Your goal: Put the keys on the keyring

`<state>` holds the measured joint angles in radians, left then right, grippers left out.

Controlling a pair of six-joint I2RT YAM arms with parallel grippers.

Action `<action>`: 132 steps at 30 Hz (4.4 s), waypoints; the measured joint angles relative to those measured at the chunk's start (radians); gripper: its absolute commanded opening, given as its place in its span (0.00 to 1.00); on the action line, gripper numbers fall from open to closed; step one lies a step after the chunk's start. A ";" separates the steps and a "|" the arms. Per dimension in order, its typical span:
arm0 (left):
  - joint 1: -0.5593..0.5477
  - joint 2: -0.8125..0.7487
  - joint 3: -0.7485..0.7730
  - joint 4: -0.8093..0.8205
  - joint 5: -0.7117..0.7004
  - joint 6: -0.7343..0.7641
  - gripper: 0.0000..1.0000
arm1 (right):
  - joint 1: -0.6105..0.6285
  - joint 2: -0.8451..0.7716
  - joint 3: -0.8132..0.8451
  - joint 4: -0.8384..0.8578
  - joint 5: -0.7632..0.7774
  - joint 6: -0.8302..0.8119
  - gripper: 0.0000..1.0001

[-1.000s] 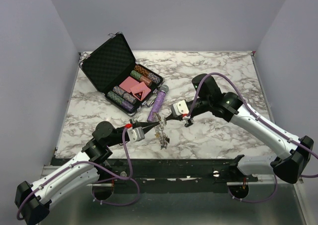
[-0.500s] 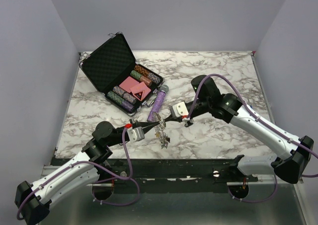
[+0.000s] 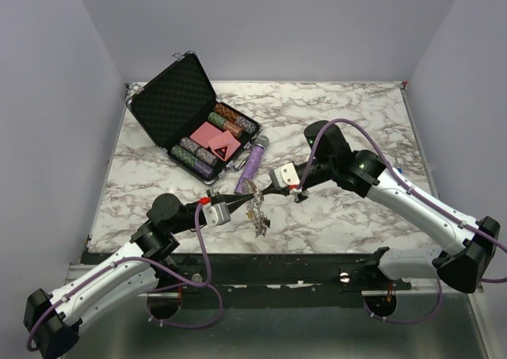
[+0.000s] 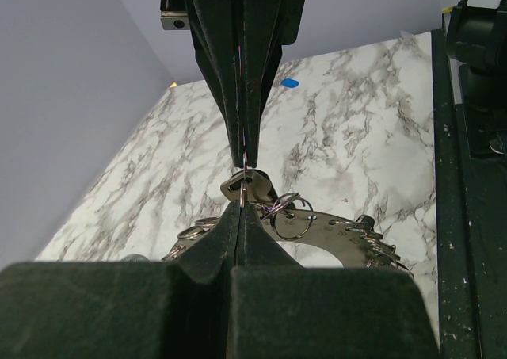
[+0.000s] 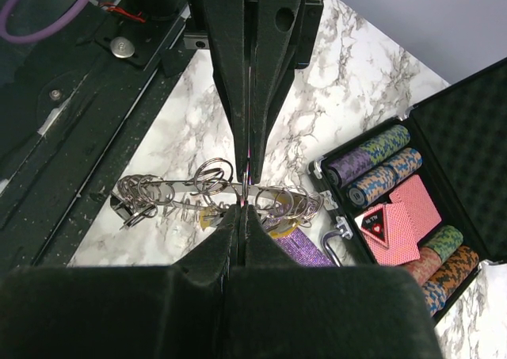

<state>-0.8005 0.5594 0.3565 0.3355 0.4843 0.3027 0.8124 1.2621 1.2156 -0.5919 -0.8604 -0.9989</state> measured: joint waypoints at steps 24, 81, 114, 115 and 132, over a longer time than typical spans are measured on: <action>0.001 0.000 -0.004 -0.005 0.000 -0.005 0.00 | 0.007 0.000 -0.016 0.026 0.007 0.034 0.01; 0.002 0.000 -0.005 -0.010 0.005 -0.016 0.00 | 0.011 -0.002 -0.024 0.031 0.030 0.077 0.00; 0.002 0.000 -0.005 0.006 0.024 -0.028 0.00 | 0.025 -0.002 -0.033 0.055 0.029 0.135 0.00; 0.002 0.000 -0.005 0.006 0.024 -0.028 0.00 | 0.026 -0.002 -0.033 0.055 0.029 0.135 0.01; 0.002 0.012 -0.002 -0.014 0.025 -0.034 0.00 | 0.032 0.013 -0.025 0.045 0.040 0.165 0.00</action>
<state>-0.7982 0.5716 0.3546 0.3214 0.5095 0.2691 0.8444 1.2755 1.1904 -0.5468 -0.8200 -0.8341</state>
